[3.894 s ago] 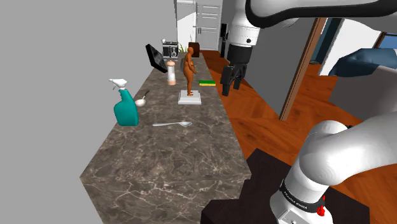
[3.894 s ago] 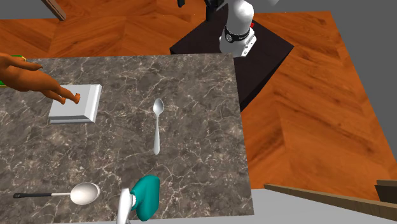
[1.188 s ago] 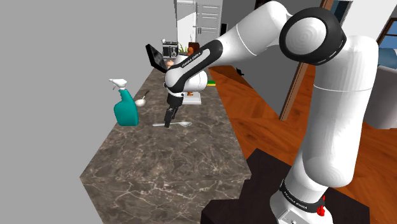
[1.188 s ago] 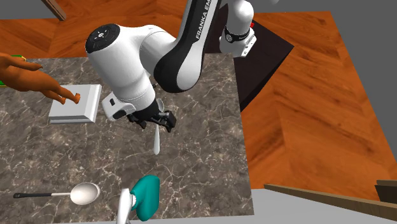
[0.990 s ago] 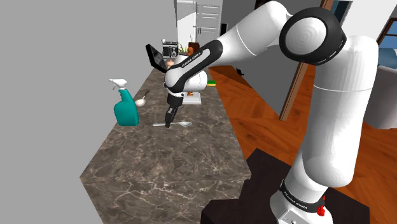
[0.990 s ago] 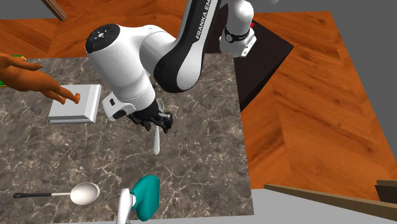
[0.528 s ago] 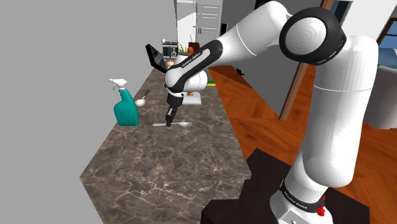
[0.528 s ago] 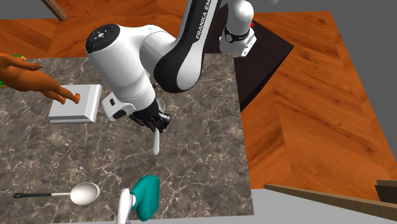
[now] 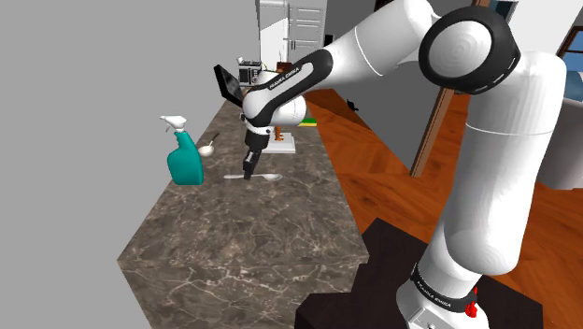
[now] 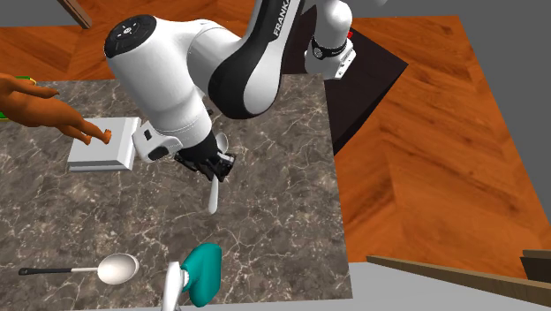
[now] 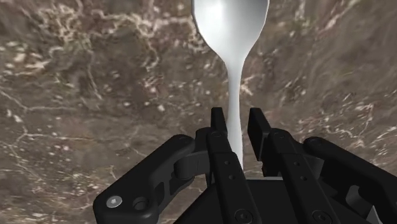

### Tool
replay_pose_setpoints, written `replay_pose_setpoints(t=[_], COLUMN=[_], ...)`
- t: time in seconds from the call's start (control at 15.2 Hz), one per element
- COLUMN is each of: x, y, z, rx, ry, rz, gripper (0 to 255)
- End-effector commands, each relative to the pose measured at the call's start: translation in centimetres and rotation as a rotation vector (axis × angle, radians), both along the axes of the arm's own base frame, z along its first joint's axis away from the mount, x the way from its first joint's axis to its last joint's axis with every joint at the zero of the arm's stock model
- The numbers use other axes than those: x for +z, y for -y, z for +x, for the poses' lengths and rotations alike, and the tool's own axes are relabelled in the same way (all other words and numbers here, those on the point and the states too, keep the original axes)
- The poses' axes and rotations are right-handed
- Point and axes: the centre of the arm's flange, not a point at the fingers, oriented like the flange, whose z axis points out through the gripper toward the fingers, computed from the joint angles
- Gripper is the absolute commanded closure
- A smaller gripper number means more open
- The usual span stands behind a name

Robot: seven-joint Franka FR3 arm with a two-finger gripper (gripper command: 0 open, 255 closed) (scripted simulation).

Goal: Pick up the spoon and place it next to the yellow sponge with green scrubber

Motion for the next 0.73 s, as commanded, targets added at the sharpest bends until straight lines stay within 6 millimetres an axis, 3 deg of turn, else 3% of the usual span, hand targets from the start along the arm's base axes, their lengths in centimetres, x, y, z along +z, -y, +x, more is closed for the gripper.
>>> replay_pose_setpoints(t=[0.0, 0.66], x=[1.1, 6.4], y=[-0.1, -0.1], z=[0.0, 0.0], rx=[0.0, 0.0], ry=[0.0, 0.0], rz=[0.0, 0.0], gripper=[255, 255])
